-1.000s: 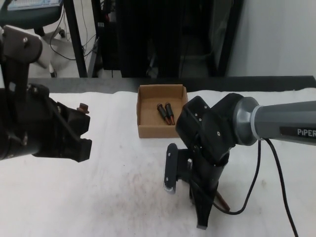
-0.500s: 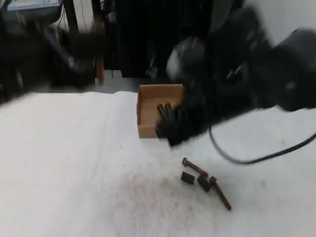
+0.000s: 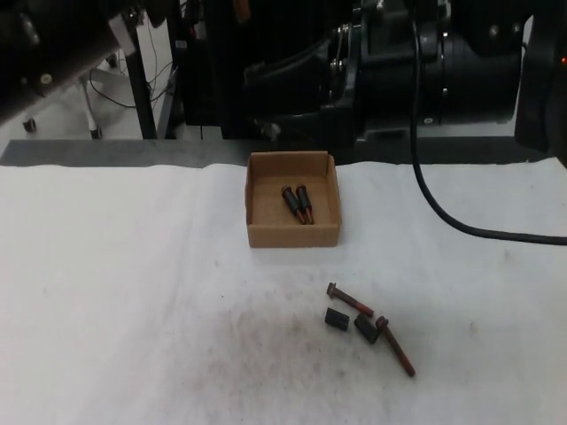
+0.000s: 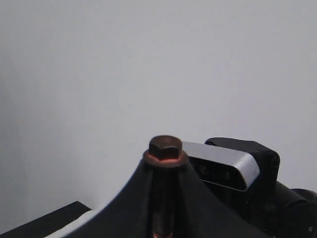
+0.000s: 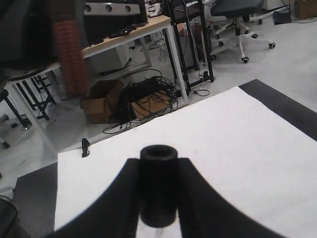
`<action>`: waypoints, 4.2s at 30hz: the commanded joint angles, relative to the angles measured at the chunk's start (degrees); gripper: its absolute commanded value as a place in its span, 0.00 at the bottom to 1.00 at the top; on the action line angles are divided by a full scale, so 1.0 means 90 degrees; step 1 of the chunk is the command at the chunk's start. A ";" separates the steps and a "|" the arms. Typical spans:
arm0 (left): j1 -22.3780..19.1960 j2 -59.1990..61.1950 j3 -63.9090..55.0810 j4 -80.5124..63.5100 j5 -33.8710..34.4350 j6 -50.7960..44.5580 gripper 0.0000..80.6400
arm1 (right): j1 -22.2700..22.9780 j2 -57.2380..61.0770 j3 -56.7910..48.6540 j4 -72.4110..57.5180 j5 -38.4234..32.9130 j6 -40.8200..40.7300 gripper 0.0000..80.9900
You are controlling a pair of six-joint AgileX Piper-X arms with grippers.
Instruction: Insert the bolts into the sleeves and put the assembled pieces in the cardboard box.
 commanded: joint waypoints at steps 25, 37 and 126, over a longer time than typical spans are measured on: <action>0.0469 -0.0004 -0.0039 -0.0140 0.0352 0.0097 0.00 | -0.0020 -0.0057 -0.0011 -0.0941 -0.0955 0.0036 0.00; 0.0296 -0.0004 -0.0039 0.0027 0.0738 0.0097 0.00 | -0.0020 -0.0035 -0.0011 -0.0941 -0.0905 0.0023 0.00; 0.0755 -0.0123 -0.0050 0.4842 -0.1429 0.2257 0.00 | -0.0880 0.4767 -0.4681 0.3837 0.4387 -0.0327 0.01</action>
